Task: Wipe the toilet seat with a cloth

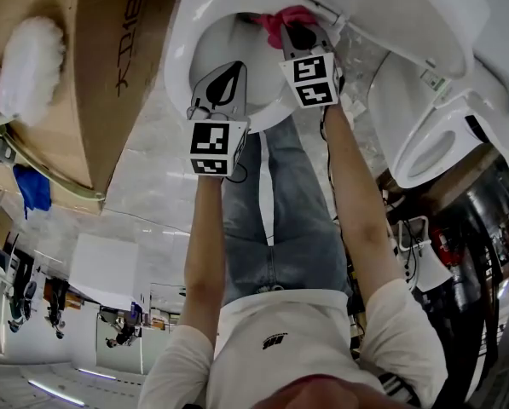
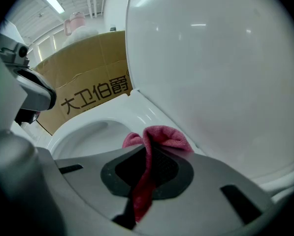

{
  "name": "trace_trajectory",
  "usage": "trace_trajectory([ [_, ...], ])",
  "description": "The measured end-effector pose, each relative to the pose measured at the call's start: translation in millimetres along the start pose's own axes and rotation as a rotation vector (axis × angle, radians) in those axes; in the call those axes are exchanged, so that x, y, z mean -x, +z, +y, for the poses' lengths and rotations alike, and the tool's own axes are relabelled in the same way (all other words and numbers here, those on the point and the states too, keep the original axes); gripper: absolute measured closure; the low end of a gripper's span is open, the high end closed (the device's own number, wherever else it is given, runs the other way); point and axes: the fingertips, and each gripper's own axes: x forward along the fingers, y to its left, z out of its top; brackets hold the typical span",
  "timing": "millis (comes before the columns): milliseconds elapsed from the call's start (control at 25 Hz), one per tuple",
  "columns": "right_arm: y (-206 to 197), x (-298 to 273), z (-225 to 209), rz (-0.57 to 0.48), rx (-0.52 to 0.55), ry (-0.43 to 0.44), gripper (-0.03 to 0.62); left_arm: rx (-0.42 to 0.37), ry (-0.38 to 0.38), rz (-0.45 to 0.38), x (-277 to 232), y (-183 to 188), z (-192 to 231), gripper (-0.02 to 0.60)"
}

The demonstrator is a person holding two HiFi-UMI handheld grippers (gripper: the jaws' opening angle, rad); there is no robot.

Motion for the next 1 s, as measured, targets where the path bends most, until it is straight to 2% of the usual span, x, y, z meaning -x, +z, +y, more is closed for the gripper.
trace_trajectory([
  [640,-58.8,36.1,-29.2,-0.015,-0.184,-0.079,0.583,-0.099,-0.075,0.043,-15.8,-11.4,-54.9,0.572],
  [1000,-99.4,55.8,-15.0,0.034,-0.226,-0.095,0.583,-0.148,-0.108,0.051,-12.7,-13.9,-80.7,0.572],
])
